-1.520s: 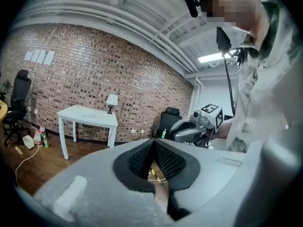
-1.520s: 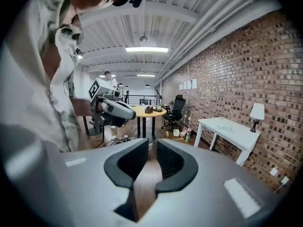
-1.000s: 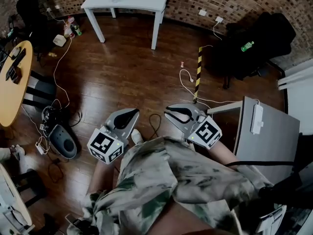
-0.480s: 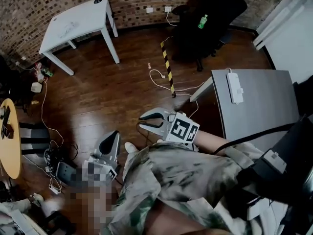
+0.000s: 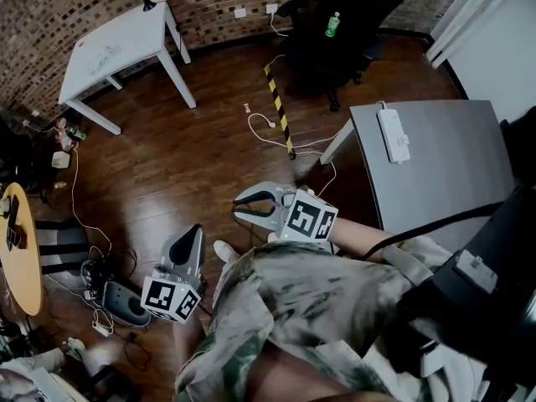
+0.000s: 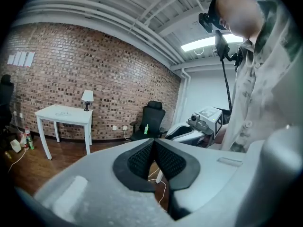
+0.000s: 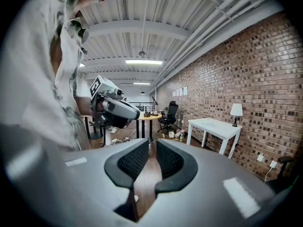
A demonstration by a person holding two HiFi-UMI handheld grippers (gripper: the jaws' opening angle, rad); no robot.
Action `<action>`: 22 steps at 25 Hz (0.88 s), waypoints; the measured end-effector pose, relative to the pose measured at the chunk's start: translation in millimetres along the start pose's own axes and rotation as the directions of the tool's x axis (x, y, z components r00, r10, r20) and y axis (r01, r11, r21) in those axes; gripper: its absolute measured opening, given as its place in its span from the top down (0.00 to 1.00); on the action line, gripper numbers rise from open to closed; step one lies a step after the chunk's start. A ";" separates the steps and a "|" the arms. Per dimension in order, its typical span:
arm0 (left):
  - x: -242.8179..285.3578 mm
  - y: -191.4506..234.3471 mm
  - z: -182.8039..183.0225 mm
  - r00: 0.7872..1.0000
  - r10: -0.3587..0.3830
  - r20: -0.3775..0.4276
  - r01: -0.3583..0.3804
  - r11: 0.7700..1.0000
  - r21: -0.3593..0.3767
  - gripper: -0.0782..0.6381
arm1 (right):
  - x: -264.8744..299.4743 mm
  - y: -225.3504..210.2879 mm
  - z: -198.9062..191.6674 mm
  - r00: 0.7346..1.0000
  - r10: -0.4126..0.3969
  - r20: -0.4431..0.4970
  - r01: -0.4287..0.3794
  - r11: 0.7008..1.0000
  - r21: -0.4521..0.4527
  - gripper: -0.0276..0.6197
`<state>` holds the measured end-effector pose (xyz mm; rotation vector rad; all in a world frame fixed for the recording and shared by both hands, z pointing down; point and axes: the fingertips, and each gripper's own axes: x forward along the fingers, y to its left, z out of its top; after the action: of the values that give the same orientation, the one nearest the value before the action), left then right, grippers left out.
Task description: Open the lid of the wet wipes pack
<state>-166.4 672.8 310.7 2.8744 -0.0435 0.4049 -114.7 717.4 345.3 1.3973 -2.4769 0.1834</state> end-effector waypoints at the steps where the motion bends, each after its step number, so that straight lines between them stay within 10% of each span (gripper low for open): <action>1: 2.1 -1.5 -0.6 1.000 -0.001 -0.003 0.001 1.000 0.001 0.89 | -1.6 -1.3 -0.7 1.000 -0.001 0.000 0.001 1.000 -0.004 0.87; 22: -17.7 41.0 -15.6 1.000 0.001 0.003 0.000 1.000 -0.031 0.89 | 39.9 -1.9 -1.0 0.998 -0.016 -0.063 0.014 1.000 -0.028 0.88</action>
<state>-190.2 636.6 329.9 2.8445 -0.0507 0.3961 -132.3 684.1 358.7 1.3767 -2.4080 0.1863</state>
